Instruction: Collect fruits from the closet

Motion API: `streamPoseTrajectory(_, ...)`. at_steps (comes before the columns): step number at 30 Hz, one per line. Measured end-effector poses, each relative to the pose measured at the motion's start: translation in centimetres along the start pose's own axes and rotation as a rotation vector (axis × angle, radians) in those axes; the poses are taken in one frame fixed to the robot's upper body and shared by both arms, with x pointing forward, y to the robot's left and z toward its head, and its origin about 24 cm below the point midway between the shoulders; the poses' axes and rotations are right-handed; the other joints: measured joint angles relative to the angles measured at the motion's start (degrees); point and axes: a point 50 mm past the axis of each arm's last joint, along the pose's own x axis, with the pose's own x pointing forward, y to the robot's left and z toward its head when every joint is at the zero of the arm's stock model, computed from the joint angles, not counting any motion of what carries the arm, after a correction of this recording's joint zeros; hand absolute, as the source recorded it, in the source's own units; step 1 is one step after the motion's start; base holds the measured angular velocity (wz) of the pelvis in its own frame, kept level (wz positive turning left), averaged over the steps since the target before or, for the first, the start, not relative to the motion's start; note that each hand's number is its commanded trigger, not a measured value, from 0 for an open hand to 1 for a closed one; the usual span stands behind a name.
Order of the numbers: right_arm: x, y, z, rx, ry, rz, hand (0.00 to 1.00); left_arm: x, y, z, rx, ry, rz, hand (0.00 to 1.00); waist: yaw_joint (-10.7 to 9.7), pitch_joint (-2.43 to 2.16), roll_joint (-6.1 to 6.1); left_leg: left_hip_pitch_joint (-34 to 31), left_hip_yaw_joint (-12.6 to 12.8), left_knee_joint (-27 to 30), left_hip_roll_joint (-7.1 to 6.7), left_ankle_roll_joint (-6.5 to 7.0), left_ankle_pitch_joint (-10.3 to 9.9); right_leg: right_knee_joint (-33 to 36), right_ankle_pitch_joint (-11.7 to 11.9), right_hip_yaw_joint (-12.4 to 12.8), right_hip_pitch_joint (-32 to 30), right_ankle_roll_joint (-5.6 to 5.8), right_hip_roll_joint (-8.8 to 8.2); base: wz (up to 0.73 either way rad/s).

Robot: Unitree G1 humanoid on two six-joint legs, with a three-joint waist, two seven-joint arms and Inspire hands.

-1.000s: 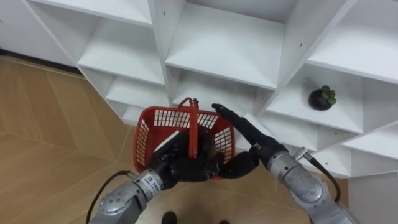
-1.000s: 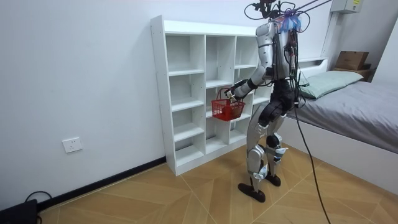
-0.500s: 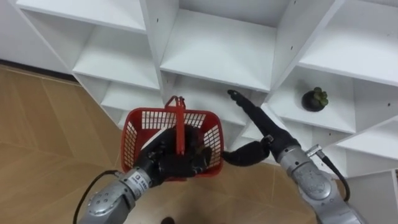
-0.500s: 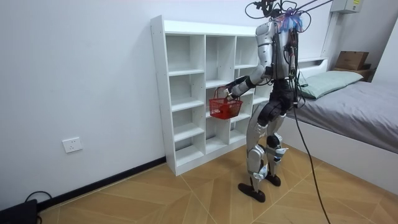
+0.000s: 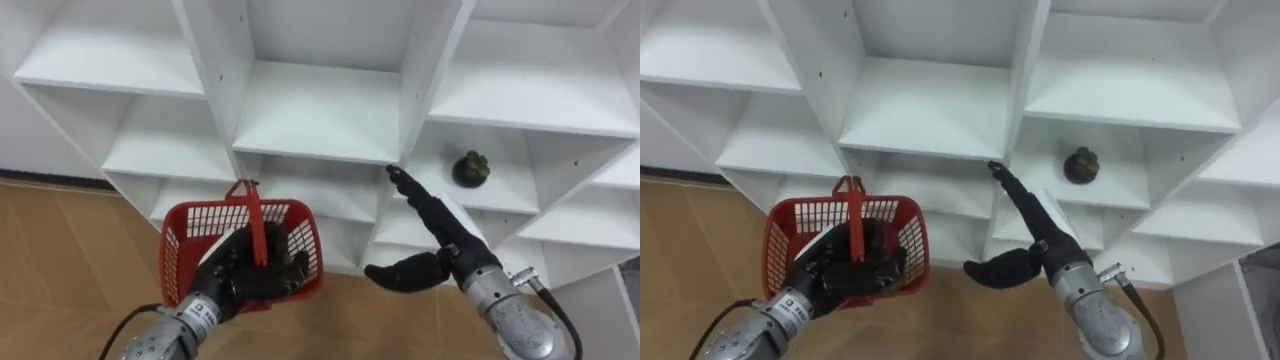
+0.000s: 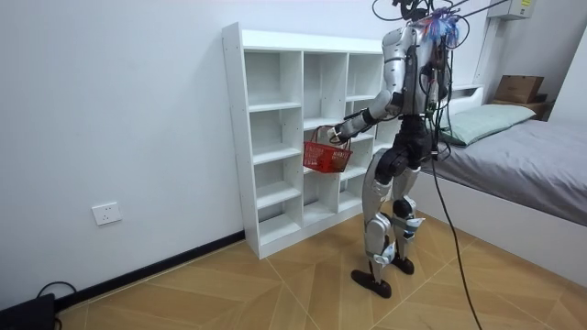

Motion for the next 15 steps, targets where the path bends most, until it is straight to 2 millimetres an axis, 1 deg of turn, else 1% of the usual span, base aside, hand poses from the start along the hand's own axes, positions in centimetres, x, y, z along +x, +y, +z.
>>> streamPoseTrajectory(2, -0.18, -0.28, -0.07, 0.001, 0.001, -0.029, 0.0, -0.14, 0.12, -0.08, -0.001, 0.0, 0.015, 1.0, -0.4, -0.09, -0.09, 1.2, 0.3, -0.6, -0.02, -0.02, 0.0, -0.1, 0.0, 0.5, 0.9, 0.01, 0.1, -0.16)
streamPoseTrajectory(5, -0.25, -0.41, 0.03, 0.004, -0.006, -0.059, 0.0, -0.13, 0.16, -0.01, -0.001, -0.008, 0.025, 1.0, -1.7, -0.19, -0.33, 2.5, 1.2, -1.0, 0.03, -0.1, 0.0, -0.7, 0.0, 1.3, 2.0, 0.08, 0.24, -0.13)
streamPoseTrajectory(7, -0.31, -0.47, 0.28, 0.004, -0.018, -0.071, 0.0, -0.1, 0.16, 0.11, -0.007, -0.02, 0.031, 1.0, -1.9, -0.22, -0.39, 3.4, 2.1, -1.2, 0.05, -0.15, -0.1, -0.8, 0.0, 1.6, 2.4, 0.12, 0.24, -0.23)
streamPoseTrajectory(9, -0.37, -0.54, 0.63, 0.006, -0.043, -0.089, 0.0, -0.07, 0.13, 0.29, -0.004, -0.035, 0.036, 1.0, -2.0, -0.22, -0.42, 4.4, 3.1, -1.6, 0.08, -0.16, -0.1, -0.9, 0.1, 2.8, 2.8, 0.18, 0.38, -0.25)
streamPoseTrajectory(11, -0.57, -0.53, 0.57, 0.012, -0.046, -0.101, 0.0, -0.06, 0.1, 0.33, -0.004, -0.039, 0.037, 1.0, -2.3, -0.21, -0.43, 5.1, 3.2, -1.8, 0.09, -0.29, -0.3, -1.0, 0.1, 3.1, 3.2, 0.21, 0.46, -0.15)
streamPoseTrajectory(13, -0.76, -0.57, 0.49, 0.017, -0.044, -0.113, 0.0, 0.01, 0.01, 0.69, 0.001, -0.054, 0.036, 1.0, -2.4, -0.24, -0.3, 5.4, 3.2, -1.8, 0.37, -0.37, -0.8, -1.5, 0.1, 3.7, 3.2, 0.25, 0.89, -0.11)
streamPoseTrajectory(15, -0.97, -0.57, 0.31, 0.02, -0.036, -0.125, 0.0, 0.06, -0.13, 0.86, 0.0, -0.064, 0.032, 1.0, -2.4, -0.24, -0.3, 5.6, 3.2, -1.8, 0.48, -0.39, -0.9, -1.9, 0.4, 4.0, 3.3, 0.26, 1.14, -0.09)
